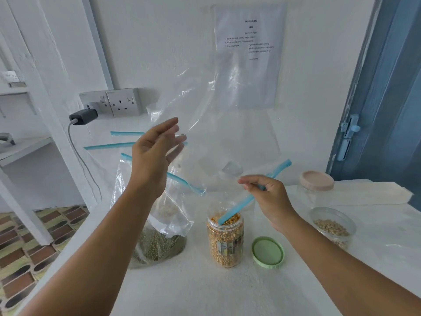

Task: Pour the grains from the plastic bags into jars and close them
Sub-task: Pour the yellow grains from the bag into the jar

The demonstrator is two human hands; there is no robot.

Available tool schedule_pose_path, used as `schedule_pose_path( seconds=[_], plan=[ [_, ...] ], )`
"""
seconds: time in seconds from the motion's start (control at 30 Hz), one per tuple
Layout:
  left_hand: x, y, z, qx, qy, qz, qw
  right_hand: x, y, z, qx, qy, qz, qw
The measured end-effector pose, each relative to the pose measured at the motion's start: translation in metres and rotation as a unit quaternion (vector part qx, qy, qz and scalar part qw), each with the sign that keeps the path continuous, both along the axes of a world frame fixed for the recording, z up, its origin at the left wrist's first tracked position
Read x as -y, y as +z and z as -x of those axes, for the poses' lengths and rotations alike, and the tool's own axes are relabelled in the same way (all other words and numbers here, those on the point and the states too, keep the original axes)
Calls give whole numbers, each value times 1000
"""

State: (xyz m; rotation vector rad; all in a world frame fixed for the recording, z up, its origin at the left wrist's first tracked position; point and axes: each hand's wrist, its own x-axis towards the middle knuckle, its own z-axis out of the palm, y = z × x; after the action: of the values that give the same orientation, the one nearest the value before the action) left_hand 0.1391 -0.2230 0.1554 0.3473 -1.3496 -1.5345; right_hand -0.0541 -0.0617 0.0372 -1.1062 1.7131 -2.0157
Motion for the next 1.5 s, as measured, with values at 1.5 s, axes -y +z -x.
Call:
schedule_pose_path(
  seconds=[1.5],
  plan=[
    [-9,-13,1,47,13,97,994,4,-6,-5,-130,34,-62,989]
  ],
)
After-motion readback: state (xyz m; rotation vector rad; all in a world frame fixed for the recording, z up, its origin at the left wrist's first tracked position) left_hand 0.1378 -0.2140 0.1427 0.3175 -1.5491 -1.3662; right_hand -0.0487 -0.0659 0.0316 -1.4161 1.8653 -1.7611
